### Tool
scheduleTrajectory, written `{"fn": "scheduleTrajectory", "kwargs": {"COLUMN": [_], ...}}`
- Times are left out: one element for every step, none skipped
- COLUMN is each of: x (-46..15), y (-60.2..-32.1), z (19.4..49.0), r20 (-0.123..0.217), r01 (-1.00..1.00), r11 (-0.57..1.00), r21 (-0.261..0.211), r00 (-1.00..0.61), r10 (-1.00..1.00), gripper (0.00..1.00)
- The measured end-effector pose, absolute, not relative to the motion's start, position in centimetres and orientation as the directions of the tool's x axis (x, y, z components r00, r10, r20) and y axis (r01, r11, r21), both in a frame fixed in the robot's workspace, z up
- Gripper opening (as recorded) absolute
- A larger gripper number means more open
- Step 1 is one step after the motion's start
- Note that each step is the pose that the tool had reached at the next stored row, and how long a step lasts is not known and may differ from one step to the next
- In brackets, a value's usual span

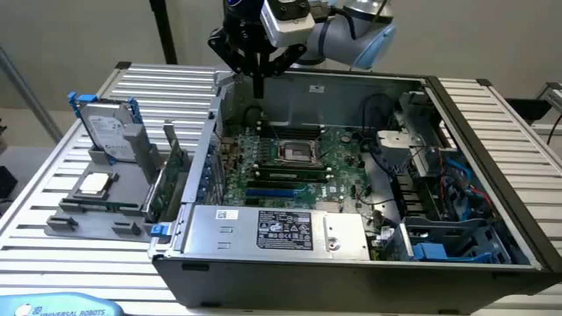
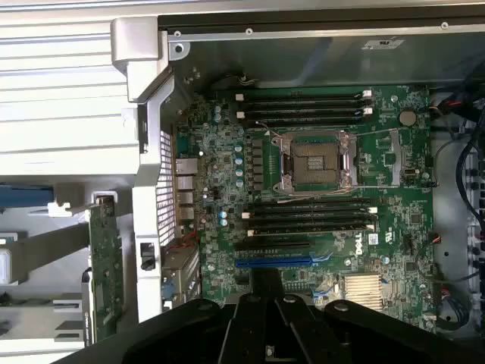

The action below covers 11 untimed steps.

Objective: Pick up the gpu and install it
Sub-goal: 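Reach for the gpu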

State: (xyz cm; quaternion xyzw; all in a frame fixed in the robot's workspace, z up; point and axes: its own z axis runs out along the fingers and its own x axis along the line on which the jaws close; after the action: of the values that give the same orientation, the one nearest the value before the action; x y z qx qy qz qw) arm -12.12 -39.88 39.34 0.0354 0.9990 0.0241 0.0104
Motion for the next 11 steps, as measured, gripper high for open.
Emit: {"fn": "scheduleTrajectory", "kwargs": {"x": [-12.12,-12.12,-12.12,-12.12,-12.12,-12.12,-12.12,-12.12,-12.12,-12.12,-12.12], "y": [-39.88,-39.88,-39.88,-39.88,-39.88,-39.88,-39.88,-39.88,-39.88,-39.88,-39.88], "z": [39.34,39.34,39.34,39.34,39.34,39.34,39.34,39.35,39.35,39.35,39.35], "r20": [-0.019,-0.019,-0.019,-0.019,-0.019,-0.019,-0.019,-0.019,-0.019,-0.019,-0.019], "r01": [0.07,0.07,0.07,0.07,0.07,0.07,0.07,0.07,0.07,0.07,0.07], "r11": [0.996,0.996,0.996,0.996,0.996,0.996,0.996,0.996,0.996,0.996,0.996], "r21": [0.049,0.049,0.049,0.049,0.049,0.049,0.049,0.049,0.049,0.049,0.049], "r00": [-0.997,-0.997,-0.997,-0.997,-0.997,-0.997,-0.997,-0.997,-0.997,-0.997,-0.997], "r10": [0.071,0.071,0.071,0.071,0.071,0.071,0.071,0.071,0.071,0.071,0.071], "gripper": [0.11,0.11,0.11,0.11,0.11,0.11,0.11,0.11,0.11,0.11,0.11]}}
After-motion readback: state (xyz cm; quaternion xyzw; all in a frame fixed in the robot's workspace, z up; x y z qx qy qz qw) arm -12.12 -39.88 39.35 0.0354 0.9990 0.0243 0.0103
